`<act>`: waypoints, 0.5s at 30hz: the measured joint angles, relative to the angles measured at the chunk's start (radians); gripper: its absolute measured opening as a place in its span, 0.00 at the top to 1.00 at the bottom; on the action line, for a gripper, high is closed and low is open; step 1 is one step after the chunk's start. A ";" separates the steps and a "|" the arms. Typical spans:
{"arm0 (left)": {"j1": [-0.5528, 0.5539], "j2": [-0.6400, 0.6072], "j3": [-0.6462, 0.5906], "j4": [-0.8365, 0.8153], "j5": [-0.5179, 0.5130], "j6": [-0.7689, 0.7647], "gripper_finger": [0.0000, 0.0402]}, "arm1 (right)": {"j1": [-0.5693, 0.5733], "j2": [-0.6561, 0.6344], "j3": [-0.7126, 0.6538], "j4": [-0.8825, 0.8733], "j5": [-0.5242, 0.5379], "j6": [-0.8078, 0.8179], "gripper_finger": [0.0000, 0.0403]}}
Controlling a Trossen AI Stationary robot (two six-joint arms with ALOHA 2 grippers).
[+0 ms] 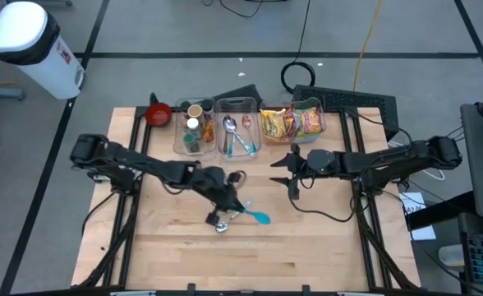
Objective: Pick & Place Food Item
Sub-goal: Put the blue spoon into the middle transparent bin
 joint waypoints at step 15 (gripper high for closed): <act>0.084 -0.093 -0.464 1.093 0.068 -0.253 0.93 | 0.002 -0.002 0.000 0.107 0.065 0.024 0.48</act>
